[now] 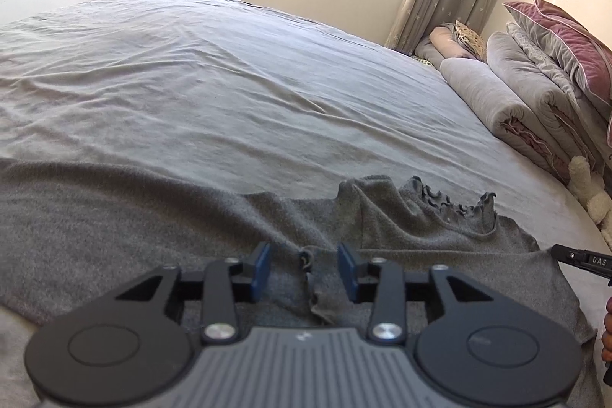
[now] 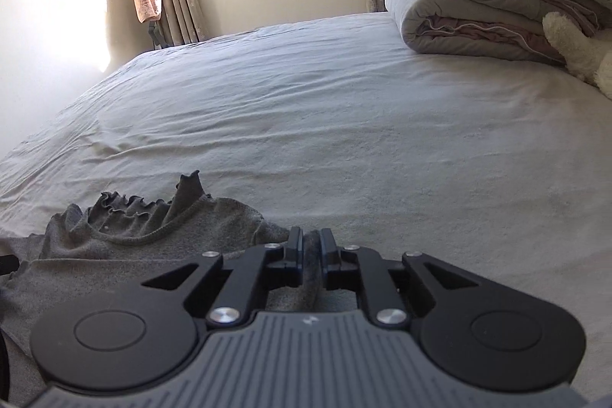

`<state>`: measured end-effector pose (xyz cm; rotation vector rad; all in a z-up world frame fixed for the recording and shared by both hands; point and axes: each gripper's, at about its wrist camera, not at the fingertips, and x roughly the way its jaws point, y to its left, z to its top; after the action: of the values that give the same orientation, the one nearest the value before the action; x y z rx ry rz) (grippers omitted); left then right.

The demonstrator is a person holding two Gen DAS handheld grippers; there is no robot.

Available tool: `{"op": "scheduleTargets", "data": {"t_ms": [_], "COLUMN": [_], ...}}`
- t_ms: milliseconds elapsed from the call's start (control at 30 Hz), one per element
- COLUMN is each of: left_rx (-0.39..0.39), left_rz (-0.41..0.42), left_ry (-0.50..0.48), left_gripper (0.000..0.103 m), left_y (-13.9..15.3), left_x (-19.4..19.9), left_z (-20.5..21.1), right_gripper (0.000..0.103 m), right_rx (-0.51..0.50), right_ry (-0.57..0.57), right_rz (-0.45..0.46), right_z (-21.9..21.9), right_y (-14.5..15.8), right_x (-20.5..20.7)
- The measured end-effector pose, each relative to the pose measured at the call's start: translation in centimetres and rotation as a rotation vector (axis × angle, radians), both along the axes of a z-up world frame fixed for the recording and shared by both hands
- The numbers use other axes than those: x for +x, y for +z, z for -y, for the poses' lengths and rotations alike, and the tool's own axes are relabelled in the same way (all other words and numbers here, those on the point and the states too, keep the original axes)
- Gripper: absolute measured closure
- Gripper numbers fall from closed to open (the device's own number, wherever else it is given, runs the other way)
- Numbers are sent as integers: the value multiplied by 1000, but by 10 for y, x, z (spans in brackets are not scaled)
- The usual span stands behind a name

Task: Fold clothes

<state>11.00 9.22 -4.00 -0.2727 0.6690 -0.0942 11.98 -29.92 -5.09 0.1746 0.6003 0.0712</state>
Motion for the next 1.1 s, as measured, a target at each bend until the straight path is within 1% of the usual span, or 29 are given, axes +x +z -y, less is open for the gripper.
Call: {"op": "scheduleTargets", "data": {"t_ms": [67,100,133,167,200,300,433,567,633,800,900,1000,1100], "left_rx": [-2,-5,-9,-9,-2,36,37,3,12,30,36,14,-1], "left_rz": [-11,-24,-38,-51,-62,-77,-104,-115,-114,-130,-137,-146,-139], "left_ry": [30,51,71,89,104,153,225,275,312,429,515,583,634], "left_gripper": [55,53,48,41,38,33,25,22,21,18,15,14,14], "left_y": [5,7,8,9,11,15,16,16,17,16,15,12,9], "left_x": [-3,-4,-5,-7,-8,-12,-17,-22,-25,-30,-32,-33,-31], "left_z": [-6,-10,-14,-18,-21,-29,-45,-60,-64,-78,-86,-93,-99], "right_gripper": [86,83,81,76,71,70,67,62,61,52,48,43,41], "right_rx": [-9,-17,-24,-32,-36,-40,-45,-49,-49,-47,-71,-95,-114], "right_ry": [3,5,7,10,14,24,34,42,50,55,58,74,94], "right_rz": [5,5,4,4,5,4,-1,1,-5,-42,-80,-102,-109], "right_z": [-5,-9,-12,-16,-19,-28,-38,-45,-49,-57,-64,-71,-75], "right_y": [9,13,16,19,22,27,31,34,34,30,28,25,23], "right_x": [-8,-13,-17,-22,-26,-42,-61,-74,-81,-86,-83,-83,-85]}}
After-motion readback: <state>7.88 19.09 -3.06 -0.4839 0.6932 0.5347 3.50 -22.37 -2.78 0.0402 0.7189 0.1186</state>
